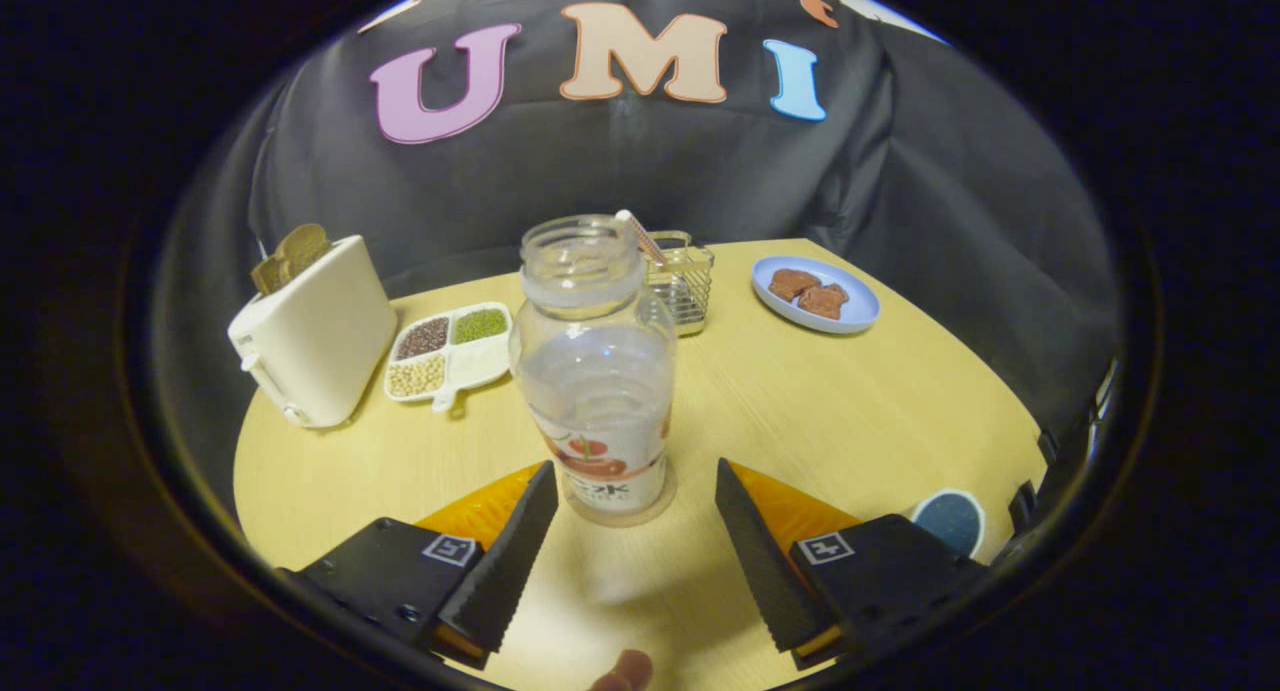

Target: Take the bottle from table, then pour the juice into the cup, finally place the bottle on the coaster

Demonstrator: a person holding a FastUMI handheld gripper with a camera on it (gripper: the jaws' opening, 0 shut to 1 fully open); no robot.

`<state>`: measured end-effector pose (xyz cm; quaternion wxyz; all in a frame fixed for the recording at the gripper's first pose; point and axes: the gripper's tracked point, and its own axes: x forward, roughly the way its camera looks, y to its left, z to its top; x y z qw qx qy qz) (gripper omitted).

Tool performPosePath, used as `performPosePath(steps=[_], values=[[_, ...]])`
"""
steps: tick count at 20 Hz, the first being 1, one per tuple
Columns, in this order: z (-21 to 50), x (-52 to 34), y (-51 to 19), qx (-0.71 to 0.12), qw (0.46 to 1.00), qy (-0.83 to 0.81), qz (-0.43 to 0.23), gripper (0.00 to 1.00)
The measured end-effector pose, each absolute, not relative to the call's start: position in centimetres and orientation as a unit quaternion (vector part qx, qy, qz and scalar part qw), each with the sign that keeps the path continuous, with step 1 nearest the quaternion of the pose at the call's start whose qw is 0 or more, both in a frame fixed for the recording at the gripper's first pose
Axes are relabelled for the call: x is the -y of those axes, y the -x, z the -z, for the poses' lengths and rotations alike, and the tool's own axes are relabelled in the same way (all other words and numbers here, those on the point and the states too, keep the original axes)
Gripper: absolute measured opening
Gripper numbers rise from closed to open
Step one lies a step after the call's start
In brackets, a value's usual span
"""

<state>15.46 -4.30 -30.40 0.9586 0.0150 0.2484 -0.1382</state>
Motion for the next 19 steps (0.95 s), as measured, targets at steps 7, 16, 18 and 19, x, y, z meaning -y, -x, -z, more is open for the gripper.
performPosePath(steps=[7,16,18,19], values=[[25.3,5.6,-9.6,-0.249,0.964,-0.015,0.09,0.99],[16.2,7.4,-3.6,-0.217,0.975,0.037,0.008,0.99],[13.9,7.4,-2.6,-0.202,0.979,0.03,-0.005,0.99],[12.7,7.4,-2.1,-0.194,0.981,0.028,-0.011,0.99]])
